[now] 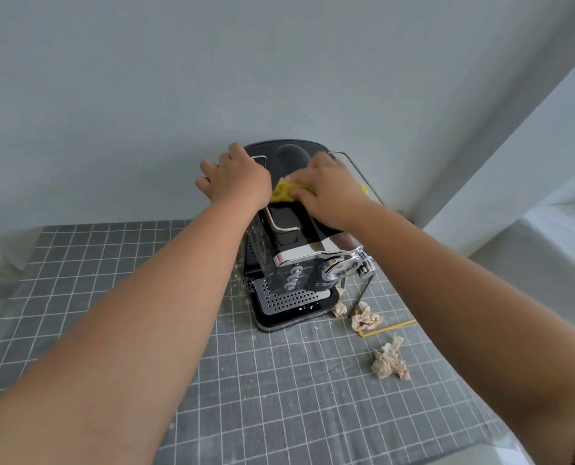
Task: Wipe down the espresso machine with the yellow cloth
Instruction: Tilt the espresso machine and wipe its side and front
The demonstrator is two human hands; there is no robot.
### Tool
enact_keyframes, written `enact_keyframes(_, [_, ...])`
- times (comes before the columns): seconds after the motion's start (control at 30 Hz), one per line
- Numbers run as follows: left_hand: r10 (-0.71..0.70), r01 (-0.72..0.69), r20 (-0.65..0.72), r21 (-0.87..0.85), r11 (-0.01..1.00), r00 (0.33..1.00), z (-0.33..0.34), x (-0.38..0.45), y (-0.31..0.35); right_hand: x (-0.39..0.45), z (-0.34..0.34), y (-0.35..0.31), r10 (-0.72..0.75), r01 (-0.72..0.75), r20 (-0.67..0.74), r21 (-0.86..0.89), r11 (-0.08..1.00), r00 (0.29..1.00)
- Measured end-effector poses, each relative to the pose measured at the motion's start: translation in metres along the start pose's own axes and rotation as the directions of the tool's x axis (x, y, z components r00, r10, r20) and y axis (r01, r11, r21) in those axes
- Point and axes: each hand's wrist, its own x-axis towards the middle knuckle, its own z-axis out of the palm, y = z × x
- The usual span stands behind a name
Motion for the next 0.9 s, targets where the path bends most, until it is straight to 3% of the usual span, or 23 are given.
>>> enact_keyframes(0.2, [0.009,-0.008,0.014,-0.042,0.999,1.0,-0.001,-0.001,0.0,-0.105,-0.011,-0.003,-0.026,0.03,-0.077,0.056,0.998,0.997])
enact_keyframes(0.3, [0.015,-0.015,0.004,-0.046,0.999,1.0,-0.003,-0.003,-0.002,-0.118,-0.018,-0.003,-0.062,0.062,0.003,0.071,0.996,0.998])
enact_keyframes(0.37, [0.025,-0.025,0.003,-0.049,0.998,1.0,-0.004,-0.004,-0.002,-0.111,-0.029,-0.003,-0.061,0.057,0.039,0.093,0.994,0.997])
enact_keyframes(0.47, [0.038,-0.038,0.026,-0.032,0.999,0.999,-0.007,-0.003,-0.003,-0.066,-0.044,-0.008,-0.004,0.025,-0.151,0.134,0.991,0.988])
enact_keyframes(0.53, [0.034,-0.033,0.038,-0.019,0.999,0.999,-0.008,-0.002,-0.004,-0.02,-0.042,-0.009,0.044,-0.014,-0.198,0.151,0.988,0.979])
enact_keyframes(0.67, [0.062,-0.063,0.023,0.045,0.997,0.998,-0.006,0.001,-0.004,0.036,-0.018,0.013,0.205,-0.196,-0.063,0.125,0.973,0.977])
enact_keyframes(0.83, [0.068,-0.069,0.016,0.04,0.997,0.998,-0.004,0.001,-0.004,-0.004,-0.015,0.016,0.188,-0.186,-0.022,0.072,0.98,0.982])
enact_keyframes(0.9, [0.06,-0.06,0.011,0.021,0.998,0.998,-0.002,0.0,-0.003,-0.04,-0.016,0.008,0.156,-0.155,-0.087,0.02,0.988,0.984])
